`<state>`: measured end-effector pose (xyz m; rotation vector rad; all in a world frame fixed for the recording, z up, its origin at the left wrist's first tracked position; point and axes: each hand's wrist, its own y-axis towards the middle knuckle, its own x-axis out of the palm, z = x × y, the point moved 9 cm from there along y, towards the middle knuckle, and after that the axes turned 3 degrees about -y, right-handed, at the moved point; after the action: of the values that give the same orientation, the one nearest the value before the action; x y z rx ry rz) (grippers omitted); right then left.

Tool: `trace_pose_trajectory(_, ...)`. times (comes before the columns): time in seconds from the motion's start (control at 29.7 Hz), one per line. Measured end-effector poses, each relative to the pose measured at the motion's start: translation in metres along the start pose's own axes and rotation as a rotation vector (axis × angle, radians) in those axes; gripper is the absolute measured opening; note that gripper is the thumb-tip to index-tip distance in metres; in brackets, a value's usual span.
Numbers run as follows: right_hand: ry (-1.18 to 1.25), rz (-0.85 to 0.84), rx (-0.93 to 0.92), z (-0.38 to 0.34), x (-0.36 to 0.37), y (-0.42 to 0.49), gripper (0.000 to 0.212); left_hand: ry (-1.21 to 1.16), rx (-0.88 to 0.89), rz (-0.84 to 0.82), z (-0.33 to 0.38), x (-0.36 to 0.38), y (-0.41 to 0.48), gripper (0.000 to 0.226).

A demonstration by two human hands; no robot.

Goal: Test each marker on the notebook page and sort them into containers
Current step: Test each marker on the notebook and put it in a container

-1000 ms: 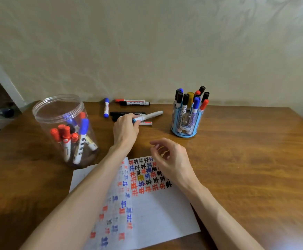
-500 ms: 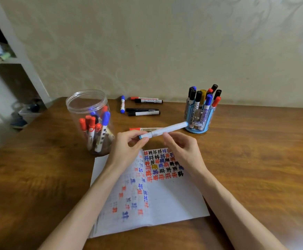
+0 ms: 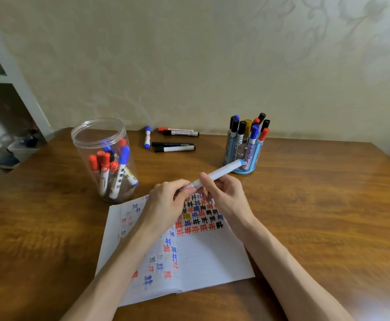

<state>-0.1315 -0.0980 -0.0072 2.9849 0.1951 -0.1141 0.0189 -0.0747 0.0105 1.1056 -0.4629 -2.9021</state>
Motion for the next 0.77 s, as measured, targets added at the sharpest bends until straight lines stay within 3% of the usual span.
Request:
trace_pose_trajectory(0.57, -0.041, -0.069, -0.107, -0.019, 0.006, -0.006, 0.029, -0.275, -0.170, -0.145, -0.008, -0.006, -0.005, 0.032)
trace_pose_trajectory(0.77, -0.009, 0.029, -0.086, -0.022, 0.001, -0.005, 0.031, -0.142, -0.068, 0.021, 0.001, -0.012, -0.003, 0.021)
